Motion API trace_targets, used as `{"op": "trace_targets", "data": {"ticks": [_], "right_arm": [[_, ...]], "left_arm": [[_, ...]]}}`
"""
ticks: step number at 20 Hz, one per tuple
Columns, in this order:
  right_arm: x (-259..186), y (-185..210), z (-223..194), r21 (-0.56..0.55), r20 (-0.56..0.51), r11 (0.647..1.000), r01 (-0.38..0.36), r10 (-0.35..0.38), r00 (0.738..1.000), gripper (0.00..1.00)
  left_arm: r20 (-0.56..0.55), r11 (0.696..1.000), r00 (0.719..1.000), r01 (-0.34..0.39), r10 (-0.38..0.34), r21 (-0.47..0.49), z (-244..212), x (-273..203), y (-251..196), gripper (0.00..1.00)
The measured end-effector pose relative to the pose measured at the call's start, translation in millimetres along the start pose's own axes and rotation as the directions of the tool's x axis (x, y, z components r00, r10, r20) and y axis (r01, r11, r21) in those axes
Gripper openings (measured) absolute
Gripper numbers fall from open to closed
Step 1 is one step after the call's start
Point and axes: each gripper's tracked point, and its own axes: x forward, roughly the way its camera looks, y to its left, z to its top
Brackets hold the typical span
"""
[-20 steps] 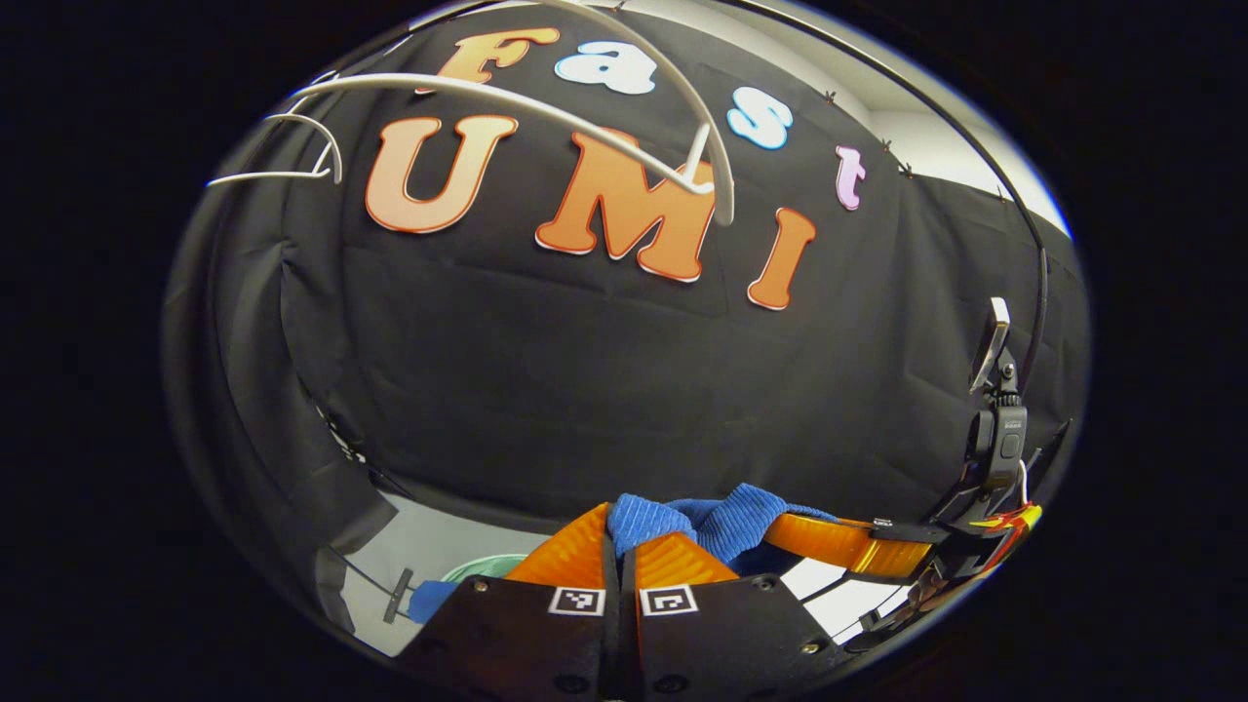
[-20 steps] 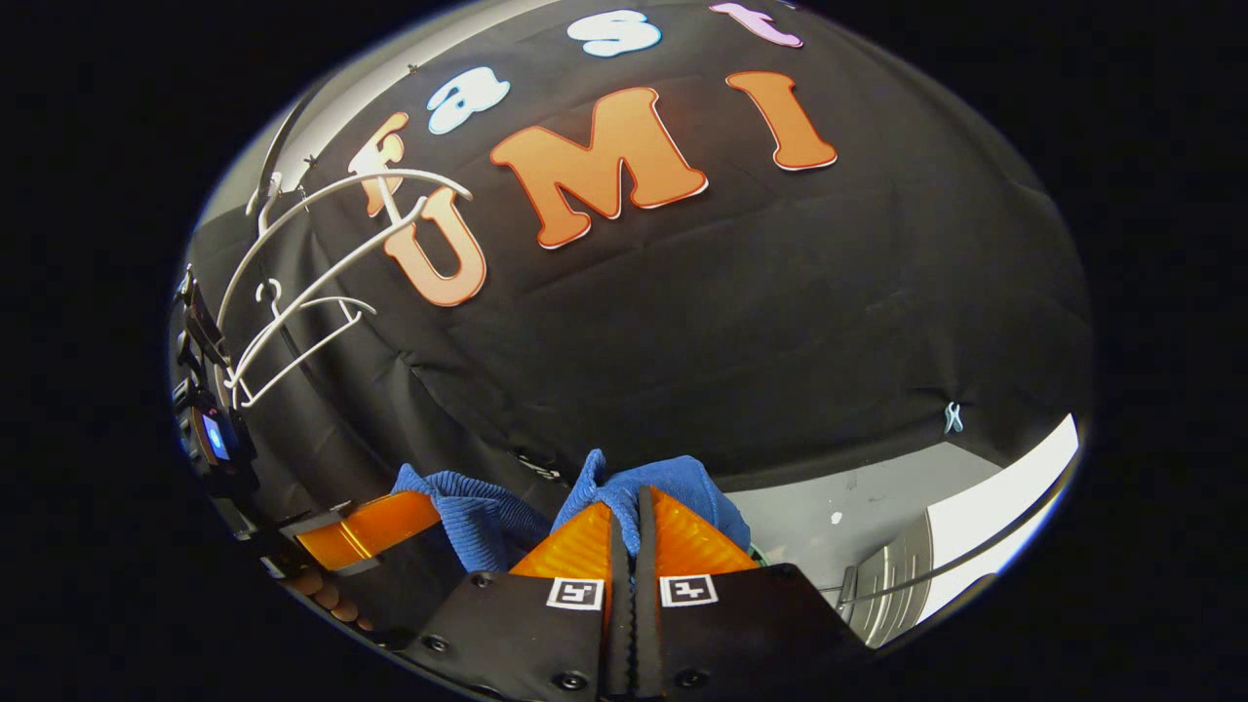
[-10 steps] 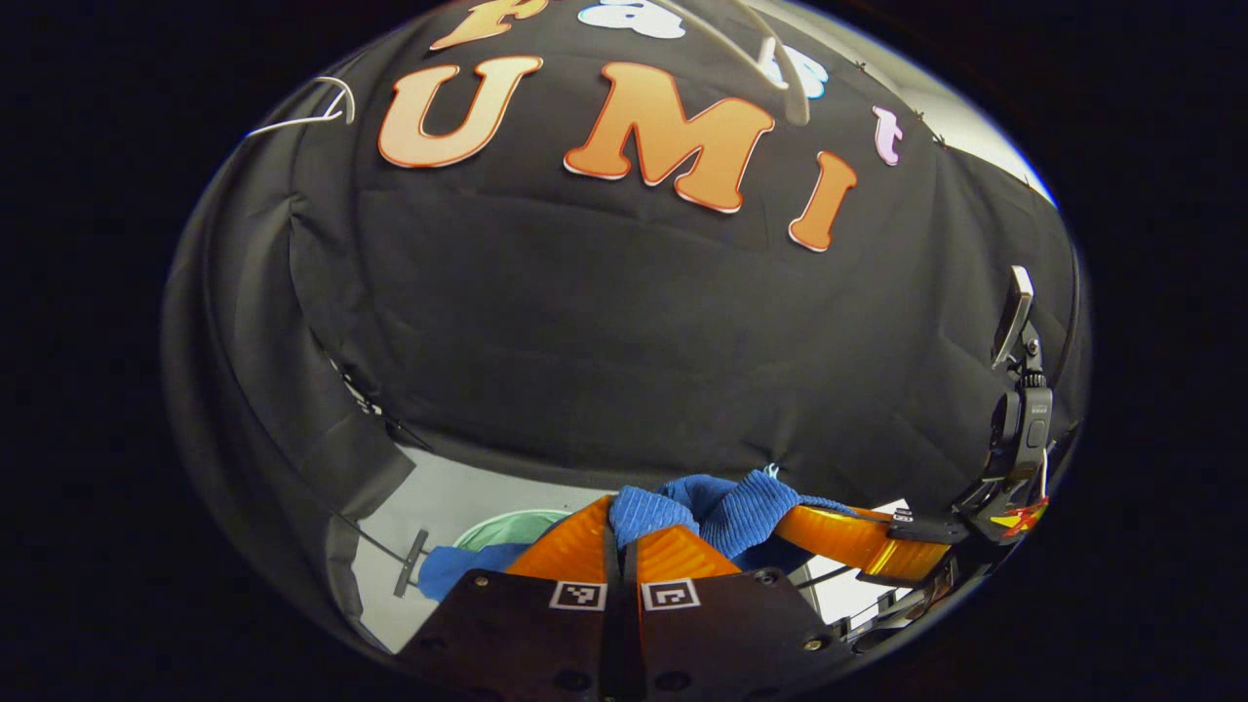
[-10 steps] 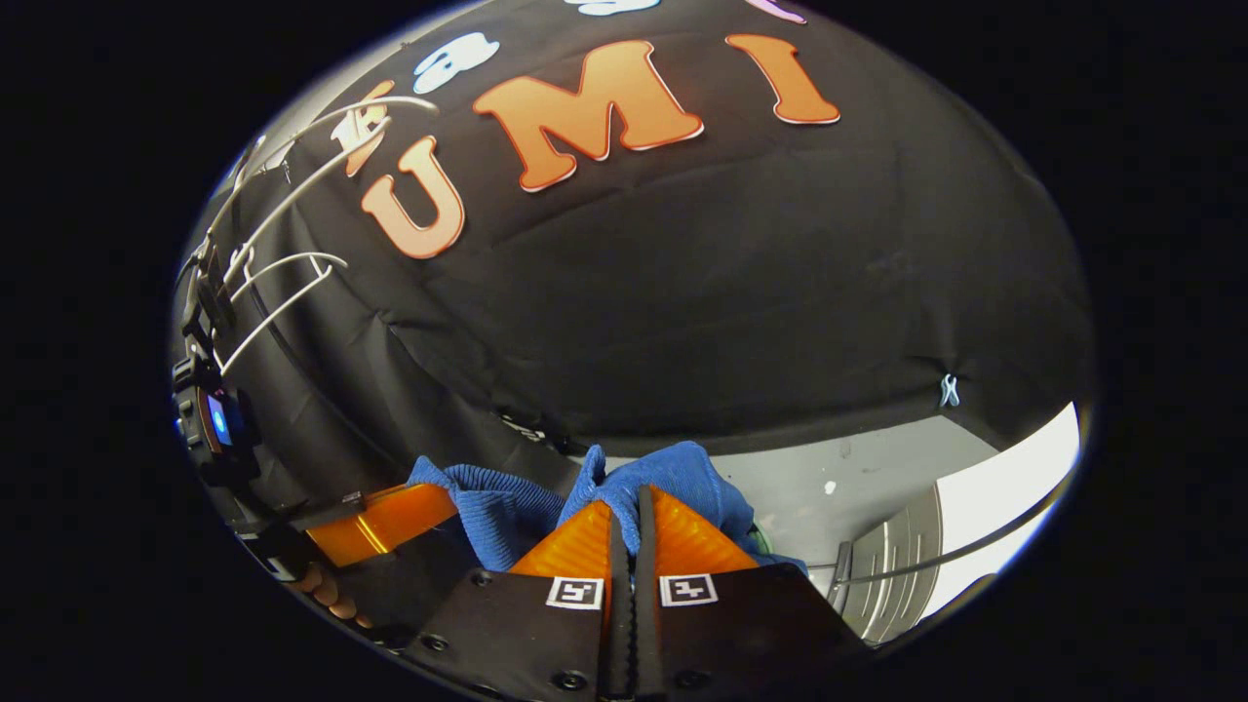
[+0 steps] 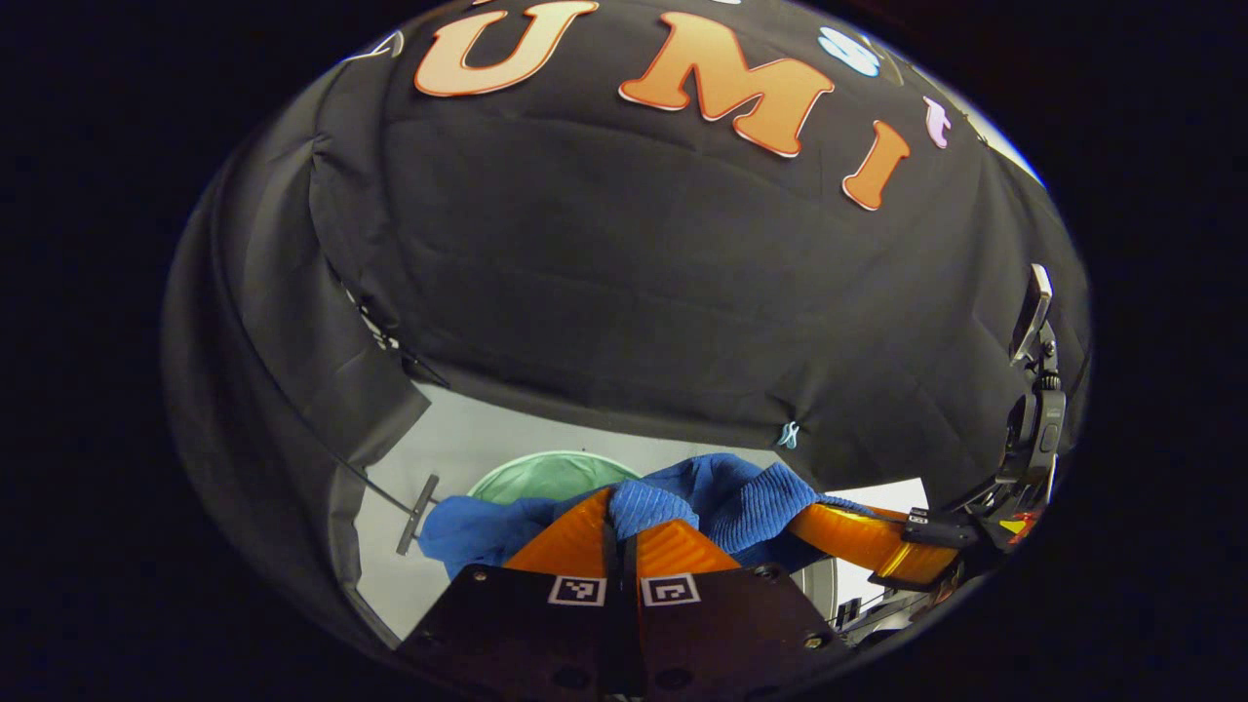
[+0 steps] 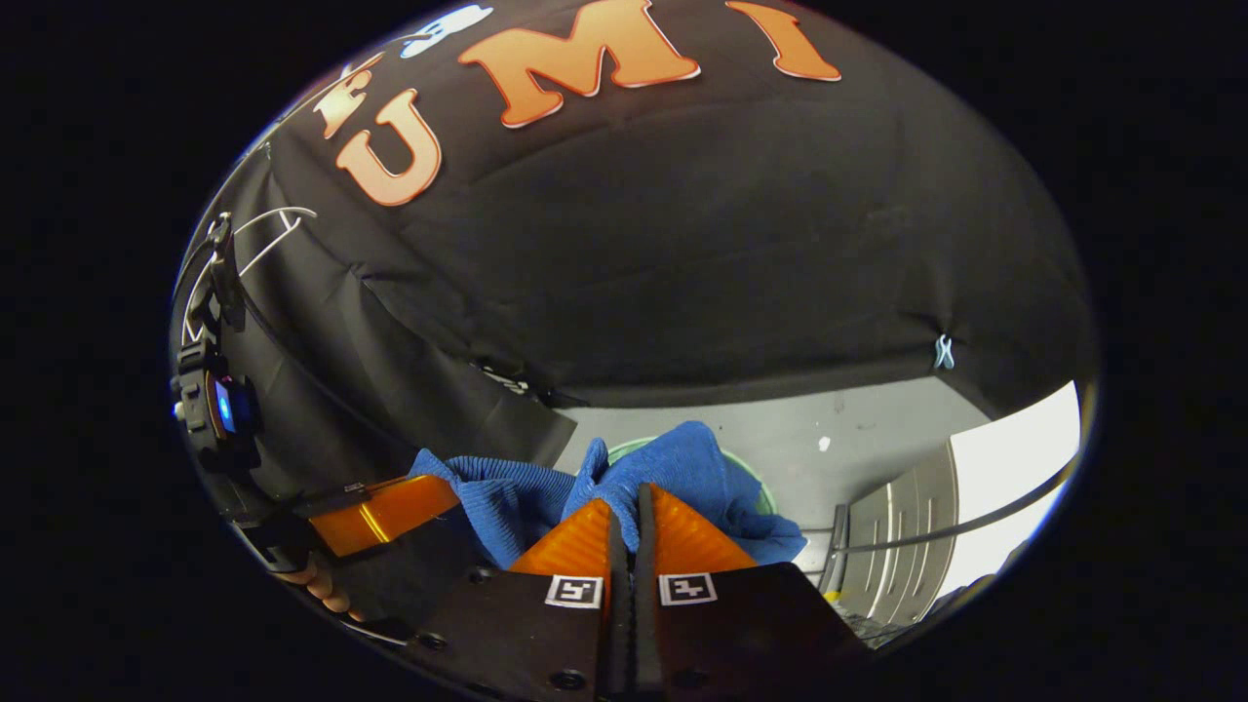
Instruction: Grasp the clothes on the hanger with both hands and then place them into the laundry hamper below.
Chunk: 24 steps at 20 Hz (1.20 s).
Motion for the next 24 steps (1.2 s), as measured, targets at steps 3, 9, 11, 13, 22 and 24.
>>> {"op": "trace_targets", "data": {"ticks": [3,9,11,13,22,24], "right_arm": [[14.7,-0.5,-18.5,0.010,-0.057,0.999,0.031,-0.030,0.998,0.08],[35.4,-4.6,-45.4,0.044,-0.167,0.994,0.098,-0.089,0.982,0.08],[39.0,-6.7,-53.1,0.035,-0.192,0.992,0.122,-0.114,0.975,0.08],[44.1,-6.5,-60.4,0.034,-0.213,0.989,0.141,-0.131,0.968,0.08],[76.5,-23.9,-92.6,0.011,-0.279,0.976,0.218,-0.207,0.938,0.09],[75.9,-21.0,-97.2,0.033,-0.292,0.976,0.216,-0.198,0.936,0.13]], "left_arm": [[-0.060,1.000,0.998,-0.017,0.016,-0.017,-16.8,7.9,12.5,0.00],[-0.188,0.997,0.981,-0.059,0.050,-0.044,-52.4,20.4,39.7,0.00],[-0.225,0.996,0.972,-0.073,0.060,-0.048,-59.7,26.7,48.5,0.00],[-0.257,0.995,0.963,-0.090,0.076,-0.043,-71.7,33.7,59.9,0.00],[-0.361,0.992,0.924,-0.126,0.126,0.024,-107.3,43.5,87.7,0.01],[-0.384,0.990,0.912,-0.142,0.142,0.028,-115.3,41.6,92.1,0.01]]}}
